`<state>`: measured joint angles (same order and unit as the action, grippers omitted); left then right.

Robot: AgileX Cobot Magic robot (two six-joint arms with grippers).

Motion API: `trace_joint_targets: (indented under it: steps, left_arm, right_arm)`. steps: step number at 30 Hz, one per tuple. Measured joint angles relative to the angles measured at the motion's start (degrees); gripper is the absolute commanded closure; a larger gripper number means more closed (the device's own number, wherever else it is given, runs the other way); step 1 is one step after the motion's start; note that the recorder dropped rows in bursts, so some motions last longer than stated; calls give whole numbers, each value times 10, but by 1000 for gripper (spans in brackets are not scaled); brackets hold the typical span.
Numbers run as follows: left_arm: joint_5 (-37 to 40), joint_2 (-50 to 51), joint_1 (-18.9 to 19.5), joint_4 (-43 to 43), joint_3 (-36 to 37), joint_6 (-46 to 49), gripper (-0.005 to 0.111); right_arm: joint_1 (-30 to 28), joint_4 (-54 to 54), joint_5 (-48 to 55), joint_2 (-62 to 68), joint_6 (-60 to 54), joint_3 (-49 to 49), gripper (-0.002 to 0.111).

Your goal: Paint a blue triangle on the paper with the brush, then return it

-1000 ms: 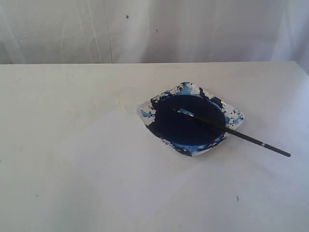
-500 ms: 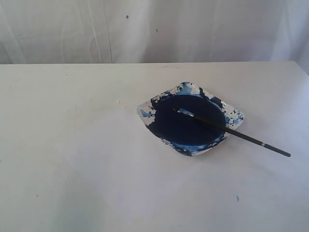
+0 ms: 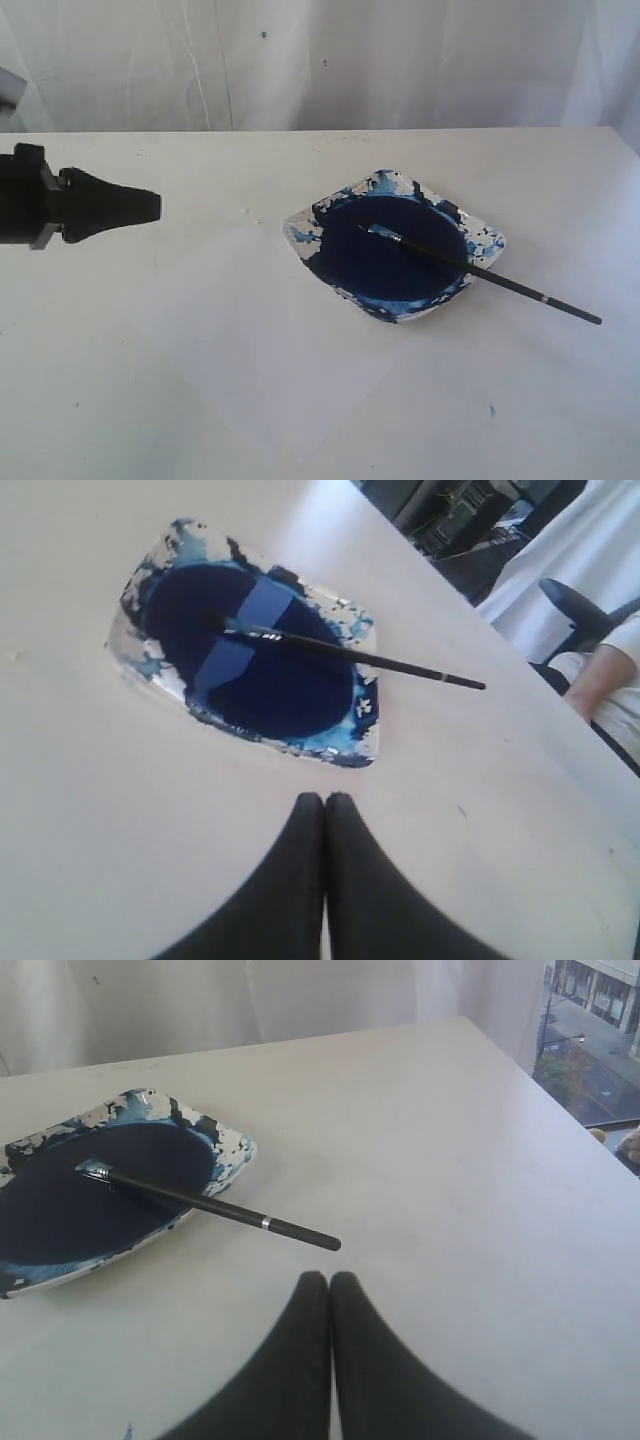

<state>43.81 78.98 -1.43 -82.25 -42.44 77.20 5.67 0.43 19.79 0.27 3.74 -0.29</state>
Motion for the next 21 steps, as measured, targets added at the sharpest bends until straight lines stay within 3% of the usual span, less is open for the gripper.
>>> trace_joint_targets:
  steps: [8,21]
  left_arm:
    - [-94,126,0,-64,17,16,107]
    - [-105,226,0,-160,17,119,107]
  right_arm:
    - [0,0,0,0,0,0,108]
    - [0,0,0,0,0,0,108]
